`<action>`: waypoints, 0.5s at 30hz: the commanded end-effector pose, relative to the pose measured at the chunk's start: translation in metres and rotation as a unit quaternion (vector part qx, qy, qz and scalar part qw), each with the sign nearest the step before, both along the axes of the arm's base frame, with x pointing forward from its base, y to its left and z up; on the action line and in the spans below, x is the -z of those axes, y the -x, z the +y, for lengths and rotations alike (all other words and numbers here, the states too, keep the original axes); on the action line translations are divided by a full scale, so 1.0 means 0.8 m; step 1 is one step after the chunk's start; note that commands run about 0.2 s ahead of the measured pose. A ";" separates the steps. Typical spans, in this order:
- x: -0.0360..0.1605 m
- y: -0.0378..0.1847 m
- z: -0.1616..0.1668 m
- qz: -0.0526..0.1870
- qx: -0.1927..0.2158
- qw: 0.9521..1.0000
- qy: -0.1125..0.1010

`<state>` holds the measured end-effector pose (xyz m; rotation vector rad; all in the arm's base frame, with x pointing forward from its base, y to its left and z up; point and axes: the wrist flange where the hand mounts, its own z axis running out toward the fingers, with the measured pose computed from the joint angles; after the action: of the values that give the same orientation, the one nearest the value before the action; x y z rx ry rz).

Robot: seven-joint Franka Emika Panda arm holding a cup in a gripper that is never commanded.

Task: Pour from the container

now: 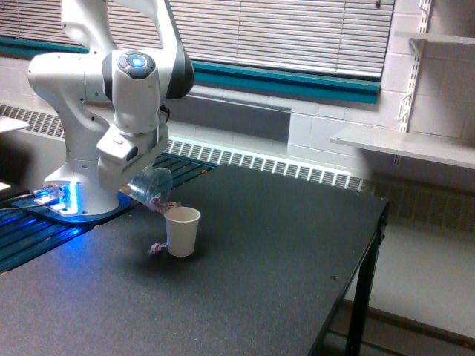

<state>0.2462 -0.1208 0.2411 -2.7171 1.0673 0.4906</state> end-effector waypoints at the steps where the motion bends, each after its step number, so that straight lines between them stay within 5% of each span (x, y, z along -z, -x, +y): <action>1: 0.006 0.003 0.002 -0.001 -0.006 1.000 -0.004; 15: -0.005 -0.016 -0.015 -0.021 0.005 1.000 0.010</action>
<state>0.2608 -0.1295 0.2483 -2.7327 1.0622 0.4260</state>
